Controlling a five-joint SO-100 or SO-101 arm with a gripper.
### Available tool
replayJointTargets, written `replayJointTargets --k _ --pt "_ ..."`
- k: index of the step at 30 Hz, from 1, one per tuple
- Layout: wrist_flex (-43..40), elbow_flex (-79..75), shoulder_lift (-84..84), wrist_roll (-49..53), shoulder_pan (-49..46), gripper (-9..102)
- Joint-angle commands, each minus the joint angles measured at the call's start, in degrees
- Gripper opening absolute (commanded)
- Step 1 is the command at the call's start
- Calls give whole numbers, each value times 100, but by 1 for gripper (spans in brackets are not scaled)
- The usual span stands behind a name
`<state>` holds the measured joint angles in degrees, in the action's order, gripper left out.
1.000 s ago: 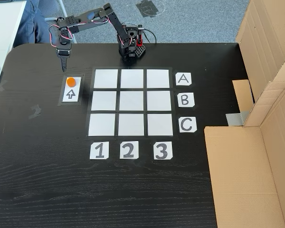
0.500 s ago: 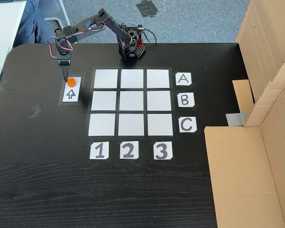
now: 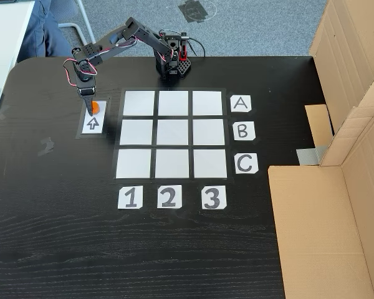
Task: Pick up the round, orange token and place it in the grid on square A1.
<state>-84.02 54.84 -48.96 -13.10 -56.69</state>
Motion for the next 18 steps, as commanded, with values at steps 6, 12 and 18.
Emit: replayJointTargets --k 6,12,18 --pt "18 -237 26 -97 220 34" --pt "0 -202 70 -105 308 33" --pt "-26 -193 79 -114 316 31"
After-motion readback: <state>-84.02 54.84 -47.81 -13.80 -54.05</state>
